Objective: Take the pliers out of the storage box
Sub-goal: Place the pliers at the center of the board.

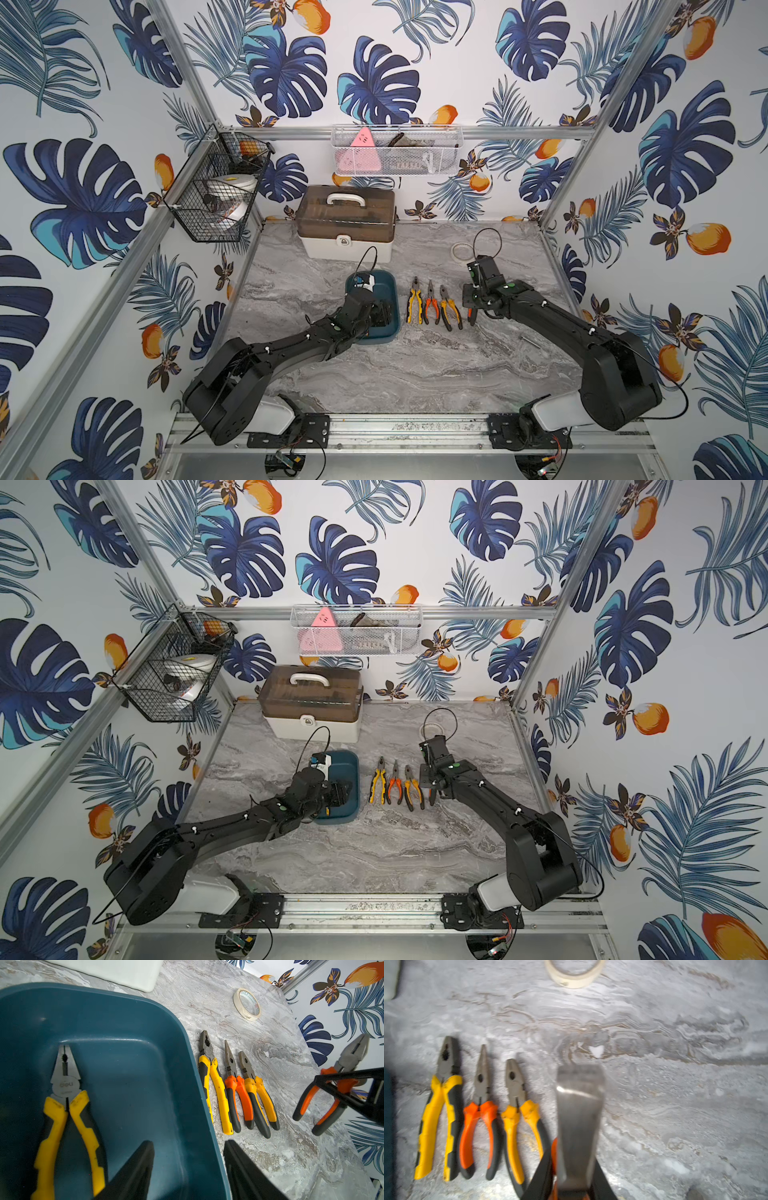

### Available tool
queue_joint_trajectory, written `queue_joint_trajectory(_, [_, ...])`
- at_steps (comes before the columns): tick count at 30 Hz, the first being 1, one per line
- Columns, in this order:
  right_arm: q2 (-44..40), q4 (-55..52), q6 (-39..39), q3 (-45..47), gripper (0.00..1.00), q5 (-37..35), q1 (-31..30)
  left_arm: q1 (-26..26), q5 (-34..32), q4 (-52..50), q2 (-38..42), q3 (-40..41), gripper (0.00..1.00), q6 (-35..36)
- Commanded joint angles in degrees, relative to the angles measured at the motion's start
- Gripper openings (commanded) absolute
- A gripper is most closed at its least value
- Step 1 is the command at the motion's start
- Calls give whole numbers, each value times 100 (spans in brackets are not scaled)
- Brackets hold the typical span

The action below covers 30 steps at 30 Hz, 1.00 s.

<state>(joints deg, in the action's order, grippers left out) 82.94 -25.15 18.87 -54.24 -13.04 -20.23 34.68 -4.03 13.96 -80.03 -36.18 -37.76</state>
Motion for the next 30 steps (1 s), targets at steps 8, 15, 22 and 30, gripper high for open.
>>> queue_joint_trajectory(8, [1272,437,-5,-303,16,3176,1226,-5,222,15,-177,-136,62,-18])
queue_joint_trajectory(15, [1592,431,-31,-482,23,2775,1267,-12,342,-33,-276,-214,61,14])
queue_joint_trajectory(22, [1864,326,73,-499,42,2540,1293,-5,385,-51,-309,-240,61,8])
queue_joint_trajectory(30, [1832,160,178,-425,43,2130,1355,-9,447,-86,-390,-310,61,42])
